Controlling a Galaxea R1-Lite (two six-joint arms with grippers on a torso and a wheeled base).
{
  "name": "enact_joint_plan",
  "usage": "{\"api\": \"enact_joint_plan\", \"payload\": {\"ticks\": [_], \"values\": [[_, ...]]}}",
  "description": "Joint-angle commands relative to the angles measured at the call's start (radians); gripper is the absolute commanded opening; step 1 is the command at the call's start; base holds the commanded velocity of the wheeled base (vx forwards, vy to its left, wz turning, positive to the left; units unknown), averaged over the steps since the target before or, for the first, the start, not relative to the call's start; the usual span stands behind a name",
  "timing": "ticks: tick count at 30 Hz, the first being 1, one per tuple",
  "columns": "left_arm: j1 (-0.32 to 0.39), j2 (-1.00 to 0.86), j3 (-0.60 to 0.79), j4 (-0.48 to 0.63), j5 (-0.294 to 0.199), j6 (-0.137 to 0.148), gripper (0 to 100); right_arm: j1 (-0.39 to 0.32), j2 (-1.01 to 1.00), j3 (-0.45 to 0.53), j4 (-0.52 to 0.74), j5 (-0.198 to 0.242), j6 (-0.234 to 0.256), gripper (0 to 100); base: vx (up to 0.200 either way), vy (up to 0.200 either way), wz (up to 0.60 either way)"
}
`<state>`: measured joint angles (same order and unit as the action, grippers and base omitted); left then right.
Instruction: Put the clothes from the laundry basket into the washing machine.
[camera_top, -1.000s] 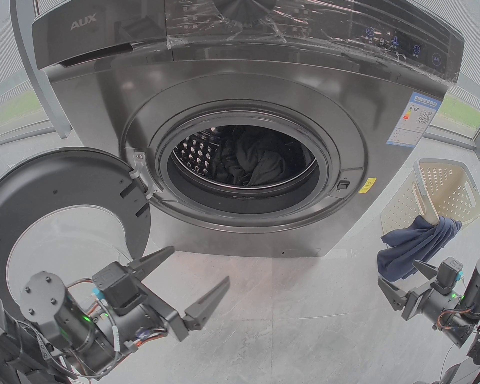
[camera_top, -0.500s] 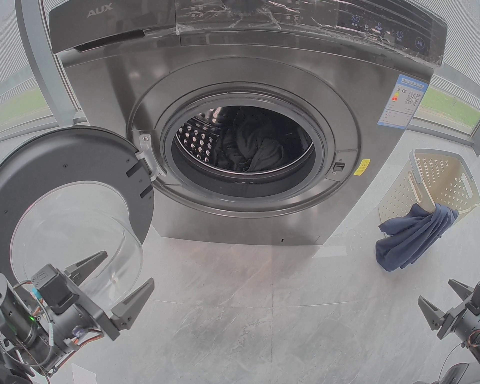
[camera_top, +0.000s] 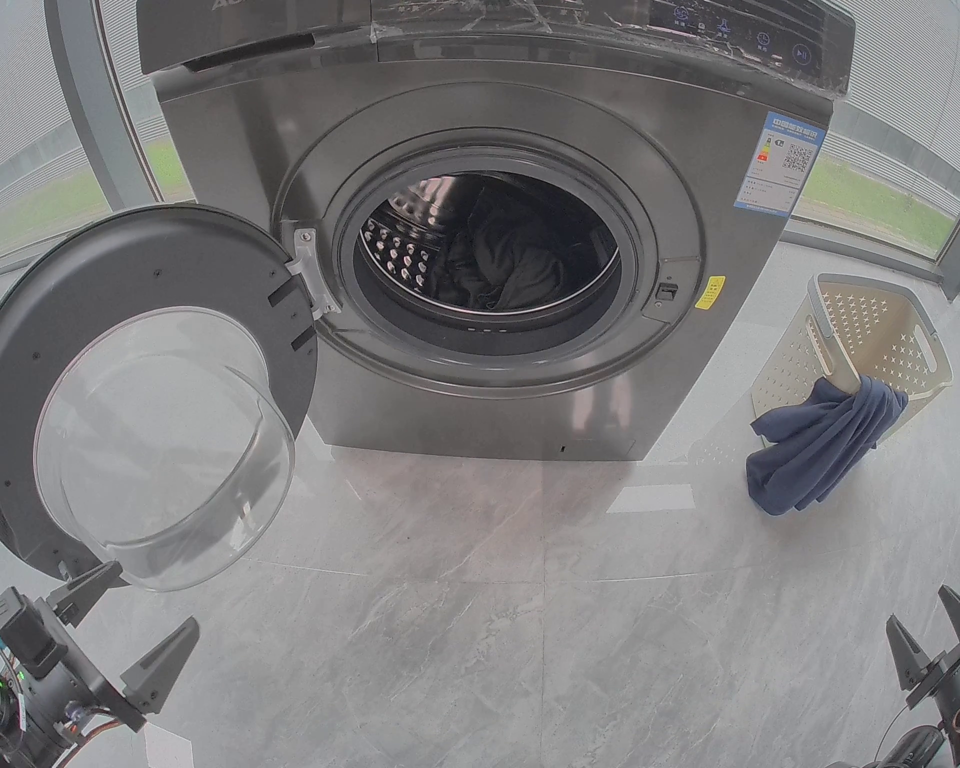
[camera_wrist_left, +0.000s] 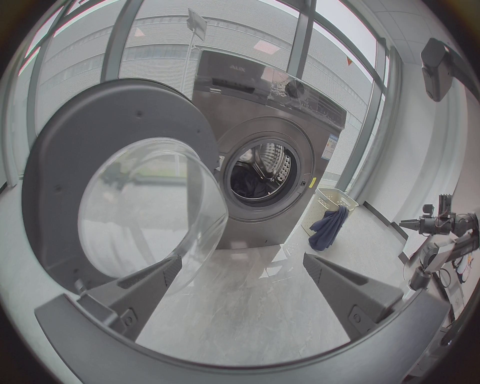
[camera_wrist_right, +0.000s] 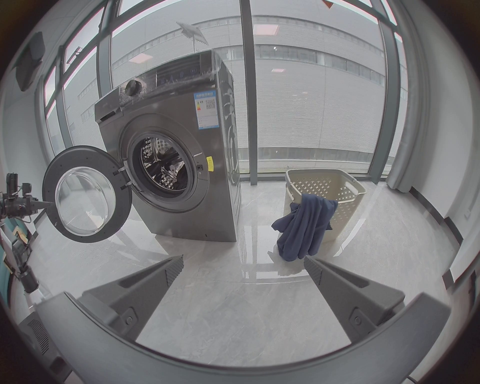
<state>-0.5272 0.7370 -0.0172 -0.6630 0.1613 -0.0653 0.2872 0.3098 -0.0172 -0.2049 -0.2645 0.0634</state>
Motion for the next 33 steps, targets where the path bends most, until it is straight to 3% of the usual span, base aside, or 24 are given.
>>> {"api": "enact_joint_plan", "payload": {"ticks": [1, 2, 4, 9, 13, 15, 17, 18, 19, 20, 21, 23, 24, 25, 27, 28, 29, 30, 33], "values": [[0.108, -0.326, 0.017, 0.187, -0.006, -0.028, 100, -0.072, -0.201, 0.016, 0.071, 0.011, -0.014, 100, -0.200, 0.000, 0.00], [0.108, -0.326, 0.017, 0.187, -0.006, -0.028, 100, -0.072, -0.201, 0.016, 0.071, 0.011, -0.014, 100, 0.000, 0.000, 0.00], [0.159, -0.426, 0.017, 0.296, -0.029, -0.051, 100, -0.082, -0.216, 0.016, 0.101, 0.010, -0.008, 100, 0.000, 0.000, 0.00], [0.296, -0.645, 0.017, 0.487, -0.131, -0.044, 100, -0.083, -0.216, 0.016, 0.104, -0.002, -0.002, 100, 0.000, 0.000, 0.00], [0.320, -0.647, 0.017, 0.534, -0.117, -0.037, 100, -0.109, -0.213, 0.016, 0.114, -0.025, -0.005, 100, 0.000, 0.000, 0.00], [0.343, -0.643, 0.017, 0.531, -0.115, -0.024, 100, -0.120, -0.213, 0.016, 0.113, -0.048, -0.005, 100, 0.000, 0.000, 0.00], [0.412, -0.645, 0.017, 0.530, -0.115, 0.030, 100, -0.123, -0.213, 0.017, 0.114, -0.065, -0.002, 100, 0.000, 0.000, 0.00], [0.420, -0.645, 0.017, 0.531, -0.115, 0.038, 100, -0.123, -0.213, 0.017, 0.114, -0.065, -0.002, 100, 0.000, 0.000, 0.00], [0.461, -0.650, 0.017, 0.543, -0.117, 0.079, 100, -0.128, -0.213, 0.016, 0.114, -0.071, -0.002, 100, 0.000, 0.000, 0.00], [0.461, -0.650, 0.017, 0.543, -0.117, 0.079, 100, -0.128, -0.213, 0.016, 0.114, -0.071, -0.002, 100, 0.000, 0.000, 0.00], [0.533, -0.702, 0.017, 0.592, -0.154, 0.102, 100, -0.152, -0.215, 0.016, 0.113, -0.075, -0.008, 100, 0.000, 0.000, 0.00], [0.543, -0.717, 0.014, 0.612, -0.175, 0.099, 100, -0.168, -0.215, 0.016, 0.113, -0.073, -0.013, 100, 0.000, 0.000, 0.00], [0.527, -0.737, 0.005, 0.635, -0.235, 0.093, 100, -0.237, -0.225, 0.016, 0.114, -0.053, -0.025, 100, 0.000, 0.000, 0.00], [0.527, -0.737, 0.005, 0.632, -0.246, 0.088, 100, -0.261, -0.232, 0.016, 0.121, -0.035, -0.033, 100, 0.000, 0.000, 0.00], [0.527, -0.737, 0.008, 0.626, -0.256, 0.088, 100, -0.301, -0.276, 0.016, 0.139, 0.050, -0.043, 100, 0.000, 0.000, 0.00], [0.527, -0.737, 0.008, 0.626, -0.256, 0.088, 100, -0.301, -0.276, 0.016, 0.139, 0.050, -0.043, 100, 0.000, 0.000, 0.00], [0.526, -0.737, 0.014, 0.615, -0.256, 0.091, 100, -0.295, -0.307, 0.016, 0.157, 0.146, -0.039, 100, 0.000, 0.000, 0.00], [0.526, -0.737, 0.014, 0.611, -0.258, 0.091, 100, -0.293, -0.307, 0.016, 0.160, 0.166, -0.042, 100, 0.000, 0.000, 0.00], [0.526, -0.737, 0.014, 0.611, -0.246, 0.087, 100, -0.292, -0.310, 0.016, 0.162, 0.162, -0.036, 100, 0.000, 0.000, 0.00]]}}
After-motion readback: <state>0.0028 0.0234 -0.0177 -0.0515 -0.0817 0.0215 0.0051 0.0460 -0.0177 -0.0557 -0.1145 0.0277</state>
